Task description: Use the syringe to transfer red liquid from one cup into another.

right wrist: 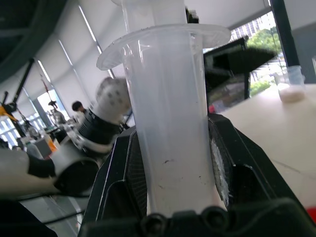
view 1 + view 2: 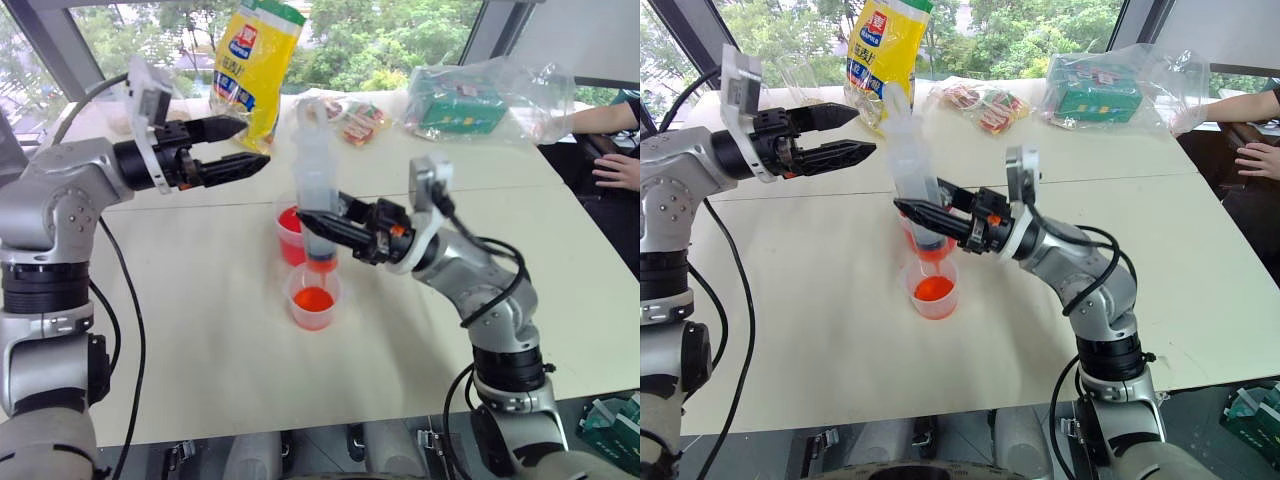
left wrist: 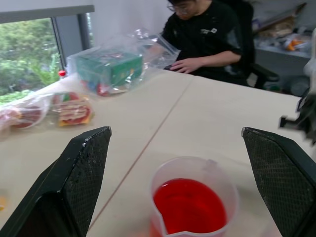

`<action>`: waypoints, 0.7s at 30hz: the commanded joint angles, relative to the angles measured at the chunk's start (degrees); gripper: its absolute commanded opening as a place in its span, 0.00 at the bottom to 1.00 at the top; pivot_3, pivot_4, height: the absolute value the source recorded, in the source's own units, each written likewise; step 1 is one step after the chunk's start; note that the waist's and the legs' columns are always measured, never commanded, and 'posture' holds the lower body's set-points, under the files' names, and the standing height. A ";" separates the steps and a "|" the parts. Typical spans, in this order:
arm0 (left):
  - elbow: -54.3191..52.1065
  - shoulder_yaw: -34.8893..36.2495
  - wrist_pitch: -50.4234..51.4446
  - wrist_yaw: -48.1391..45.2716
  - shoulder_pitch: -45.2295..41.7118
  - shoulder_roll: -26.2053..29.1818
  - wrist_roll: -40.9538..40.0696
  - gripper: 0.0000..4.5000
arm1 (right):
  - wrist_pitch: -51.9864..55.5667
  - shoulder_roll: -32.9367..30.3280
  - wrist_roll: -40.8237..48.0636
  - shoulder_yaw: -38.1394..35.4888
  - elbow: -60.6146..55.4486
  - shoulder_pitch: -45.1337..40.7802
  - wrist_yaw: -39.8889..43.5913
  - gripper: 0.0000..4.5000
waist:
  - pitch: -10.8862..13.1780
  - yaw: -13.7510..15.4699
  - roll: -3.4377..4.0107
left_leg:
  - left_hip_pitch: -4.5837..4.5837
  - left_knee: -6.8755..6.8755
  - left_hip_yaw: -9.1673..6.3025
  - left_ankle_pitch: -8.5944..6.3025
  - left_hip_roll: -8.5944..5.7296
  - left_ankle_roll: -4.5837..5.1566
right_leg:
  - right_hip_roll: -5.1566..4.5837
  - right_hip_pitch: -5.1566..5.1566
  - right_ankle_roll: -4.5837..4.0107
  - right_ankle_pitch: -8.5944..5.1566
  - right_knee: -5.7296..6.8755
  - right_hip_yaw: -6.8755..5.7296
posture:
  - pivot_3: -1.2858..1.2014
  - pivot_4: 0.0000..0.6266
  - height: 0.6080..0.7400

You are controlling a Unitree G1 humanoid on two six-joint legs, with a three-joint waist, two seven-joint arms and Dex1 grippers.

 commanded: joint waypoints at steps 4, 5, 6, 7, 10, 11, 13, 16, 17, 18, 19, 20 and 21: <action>-4.13 1.41 2.66 -1.71 -0.47 2.40 -2.97 0.97 | -6.47 0.00 -4.53 1.06 2.56 1.52 2.60 0.31 | 0.00 0.02 -0.01 | 0.01 0.00 -0.01 0.00 0.00 -0.01 | 0.00 0.00 0.00 0.00 0.02 0.00 | 0.52 0.24 1.00; -4.43 1.68 3.21 -1.93 -0.53 2.58 -3.51 0.97 | -6.70 0.06 -4.71 1.02 2.80 1.50 2.73 0.31 | 0.01 0.02 -0.01 | 0.01 0.00 -0.01 0.00 0.00 -0.01 | 0.00 0.00 0.00 0.00 0.02 0.00 | 0.52 0.24 1.00; -4.60 1.85 3.57 -2.00 -0.66 2.61 -3.96 0.97 | -6.90 0.12 -4.87 1.01 3.02 1.48 2.85 0.31 | 0.00 0.01 -0.01 | 0.01 0.00 -0.02 0.00 0.00 -0.01 | 0.01 0.00 0.00 0.00 0.02 0.00 | 0.52 0.24 1.00; -4.72 1.93 3.81 -1.95 -0.80 2.56 -4.32 0.97 | -7.07 0.16 -5.02 1.03 3.21 1.47 2.97 0.31 | 0.01 0.01 -0.01 | 0.01 0.00 -0.02 0.00 0.00 -0.01 | 0.01 0.00 0.00 0.00 0.02 0.00 | 0.52 0.24 1.00; -5.13 1.77 4.03 -1.49 -0.99 1.75 -5.12 0.97 | -7.42 0.28 -5.41 1.32 3.43 1.53 3.22 0.31 | 0.00 0.03 -0.01 | 0.01 0.00 -0.02 0.01 0.00 -0.01 | 0.01 0.00 0.00 0.00 0.02 0.00 | 0.52 0.24 1.00; -5.24 1.62 3.92 -1.35 -1.03 1.35 -5.34 0.97 | -7.48 0.32 -5.51 1.38 3.44 1.55 3.27 0.31 | 0.00 0.04 -0.01 | 0.01 0.00 -0.02 0.01 0.00 -0.01 | 0.01 0.00 0.00 0.00 0.02 0.00 | 0.52 0.24 1.00; -5.14 1.11 3.52 -0.60 -1.58 -0.09 -5.48 0.97 | -7.54 0.38 -5.78 1.69 3.34 1.69 3.42 0.31 | 0.00 0.11 -0.01 | 0.01 0.00 -0.02 0.01 0.00 -0.01 | 0.01 0.00 0.00 0.00 0.02 0.00 | 0.52 0.24 1.00; -5.05 0.36 3.06 0.10 -2.27 -1.83 -5.26 0.97 | -7.57 0.35 -6.11 2.10 3.21 1.88 3.65 0.31 | 0.00 0.13 -0.01 | 0.01 0.01 -0.02 0.01 0.00 -0.01 | 0.00 0.01 0.00 0.00 0.02 0.00 | 0.52 0.24 1.00; -5.07 0.10 2.96 0.20 -2.37 -2.39 -5.17 0.97 | -7.58 0.33 -6.23 2.21 3.15 1.91 3.70 0.31 | 0.00 0.11 -0.01 | 0.01 0.01 -0.03 0.01 -0.01 -0.01 | 0.00 0.01 0.00 0.00 0.02 0.00 | 0.52 0.24 1.00; -5.00 -0.21 2.72 0.19 -2.46 -2.98 -5.02 0.97 | -7.53 0.34 -6.31 2.25 3.10 1.89 3.74 0.31 | 0.00 0.12 -0.01 | 0.01 0.01 -0.03 0.01 -0.01 -0.01 | 0.01 0.01 0.00 0.00 0.02 0.00 | 0.52 0.24 1.00; -4.85 -0.46 2.51 0.26 -2.58 -3.51 -4.82 0.97 | -7.49 0.35 -6.40 2.26 3.06 1.84 3.76 0.31 | 0.00 0.12 -0.01 | 0.01 0.01 -0.03 0.01 -0.01 -0.01 | 0.01 0.01 0.00 0.00 0.02 0.00 | 0.52 0.24 1.00; -4.64 -0.65 2.35 0.36 -2.73 -3.98 -4.64 0.97 | -7.46 0.35 -6.47 2.26 3.04 1.78 3.81 0.31 | 0.00 0.11 -0.01 | 0.01 0.01 -0.03 0.01 -0.01 -0.01 | 0.01 0.01 0.00 0.00 0.02 0.00 | 0.52 0.24 1.00; -4.57 -0.95 2.21 0.47 -2.84 -4.45 -4.45 0.97 | -7.37 0.29 -6.46 2.22 2.91 1.73 3.83 0.31 | 0.01 0.11 -0.01 | 0.01 0.01 -0.03 0.01 -0.01 -0.01 | 0.01 0.01 0.00 0.00 0.02 0.00 | 0.52 0.24 1.00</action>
